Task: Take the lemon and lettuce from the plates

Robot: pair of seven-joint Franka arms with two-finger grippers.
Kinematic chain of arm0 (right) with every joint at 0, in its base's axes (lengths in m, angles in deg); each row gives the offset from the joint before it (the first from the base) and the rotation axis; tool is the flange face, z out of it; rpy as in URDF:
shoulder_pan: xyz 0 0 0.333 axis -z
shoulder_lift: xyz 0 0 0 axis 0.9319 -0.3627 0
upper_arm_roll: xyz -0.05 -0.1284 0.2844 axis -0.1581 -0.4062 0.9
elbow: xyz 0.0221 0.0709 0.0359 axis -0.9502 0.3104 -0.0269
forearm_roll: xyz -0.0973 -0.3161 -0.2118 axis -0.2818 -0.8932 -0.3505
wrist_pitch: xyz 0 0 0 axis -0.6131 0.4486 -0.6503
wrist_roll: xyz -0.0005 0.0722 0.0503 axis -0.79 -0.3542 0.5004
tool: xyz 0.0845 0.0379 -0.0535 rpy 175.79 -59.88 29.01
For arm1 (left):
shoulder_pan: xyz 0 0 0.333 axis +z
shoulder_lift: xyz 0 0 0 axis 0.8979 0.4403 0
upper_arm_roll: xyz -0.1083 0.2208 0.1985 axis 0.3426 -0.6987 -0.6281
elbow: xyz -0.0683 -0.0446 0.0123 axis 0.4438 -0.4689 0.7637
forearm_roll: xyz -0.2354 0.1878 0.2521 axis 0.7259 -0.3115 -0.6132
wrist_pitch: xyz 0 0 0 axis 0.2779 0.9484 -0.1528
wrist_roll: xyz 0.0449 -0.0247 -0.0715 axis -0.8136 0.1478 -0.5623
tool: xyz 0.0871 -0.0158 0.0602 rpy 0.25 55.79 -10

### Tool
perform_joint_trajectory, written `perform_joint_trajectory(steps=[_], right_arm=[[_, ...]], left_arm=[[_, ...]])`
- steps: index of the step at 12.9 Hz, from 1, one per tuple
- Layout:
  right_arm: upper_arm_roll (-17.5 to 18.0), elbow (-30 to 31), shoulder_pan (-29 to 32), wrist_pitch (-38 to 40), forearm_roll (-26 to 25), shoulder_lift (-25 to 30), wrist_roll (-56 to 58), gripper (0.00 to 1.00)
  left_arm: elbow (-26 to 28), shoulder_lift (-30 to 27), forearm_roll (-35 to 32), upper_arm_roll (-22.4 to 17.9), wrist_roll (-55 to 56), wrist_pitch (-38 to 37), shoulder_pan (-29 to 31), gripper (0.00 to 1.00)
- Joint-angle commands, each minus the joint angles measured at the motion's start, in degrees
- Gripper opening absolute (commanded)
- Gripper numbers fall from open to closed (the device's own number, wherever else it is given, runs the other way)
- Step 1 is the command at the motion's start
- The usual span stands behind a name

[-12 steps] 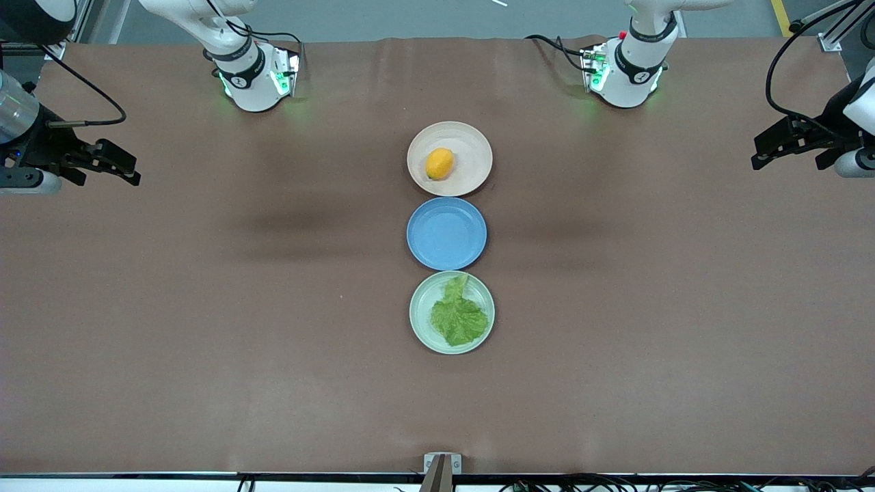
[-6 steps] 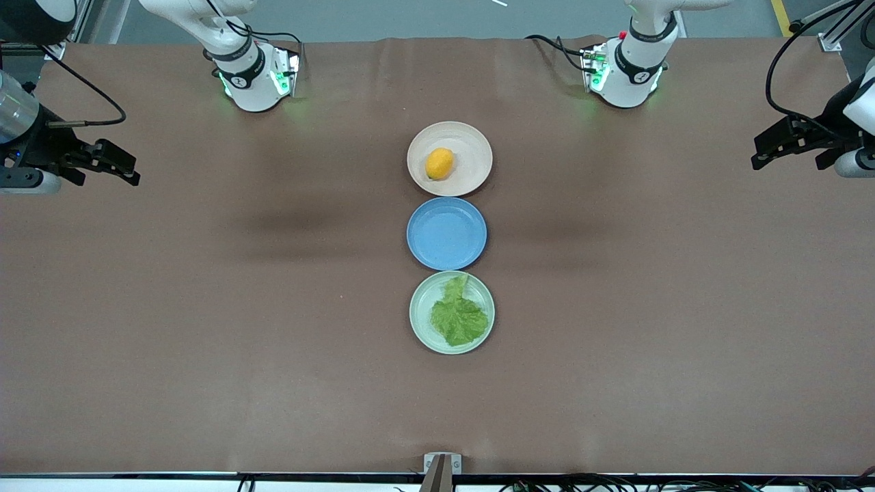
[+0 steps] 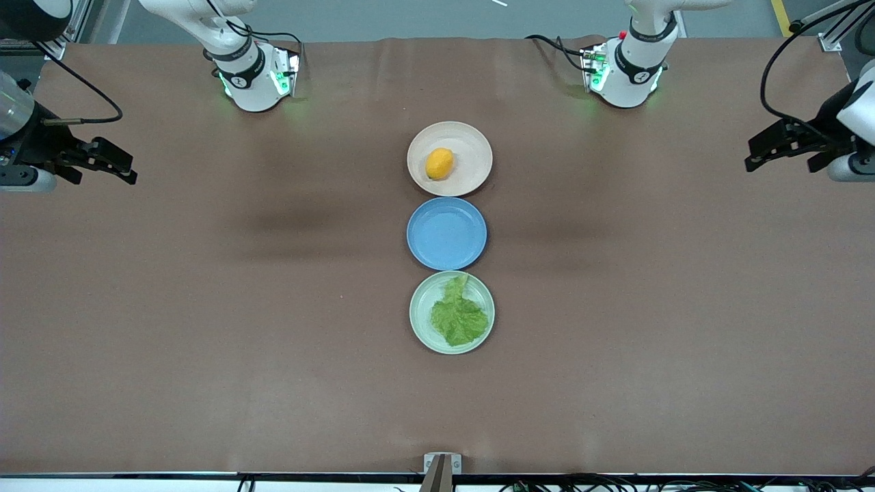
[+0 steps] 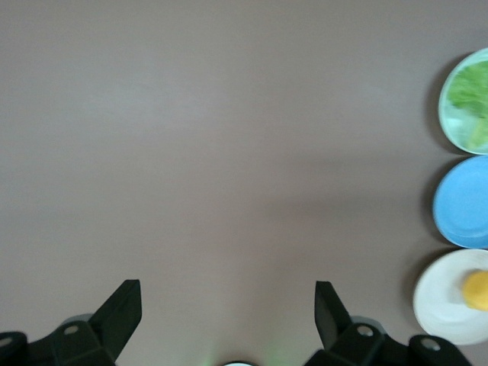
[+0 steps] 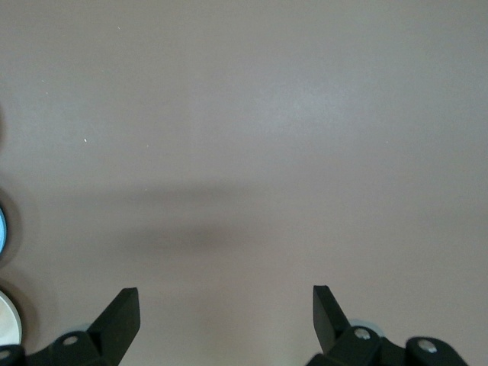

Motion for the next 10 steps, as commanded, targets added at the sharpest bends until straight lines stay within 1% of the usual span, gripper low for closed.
perform_joint_trajectory(steps=[1,2,4,6,10], right_arm=[[-0.08,-0.98,0.11,0.80,-0.76,0.12,0.08,1.00],[0.00,-1.15,0.11,0.80,-0.76,-0.05,0.16,1.00],[-0.08,-2.03,0.03,0.80,-1.02,-1.37,0.17,1.00],[-0.08,-3.53,-0.06,0.80,-1.11,-3.99,-0.36,1.00],[-0.09,-4.67,0.12,0.10,-0.76,-5.50,0.25,1.00]], left_arm=[[-0.45,4.65,4.05,1.44,1.66,1.88,-1.77,1.00],[-0.54,6.50,4.06,2.23,4.11,3.45,-3.26,1.00],[-0.62,10.98,3.89,3.20,13.22,8.89,-8.00,1.00],[-0.80,16.07,3.54,3.21,23.50,15.92,-13.53,1.00],[-0.98,25.92,3.45,3.12,38.64,29.10,-21.19,1.00]])
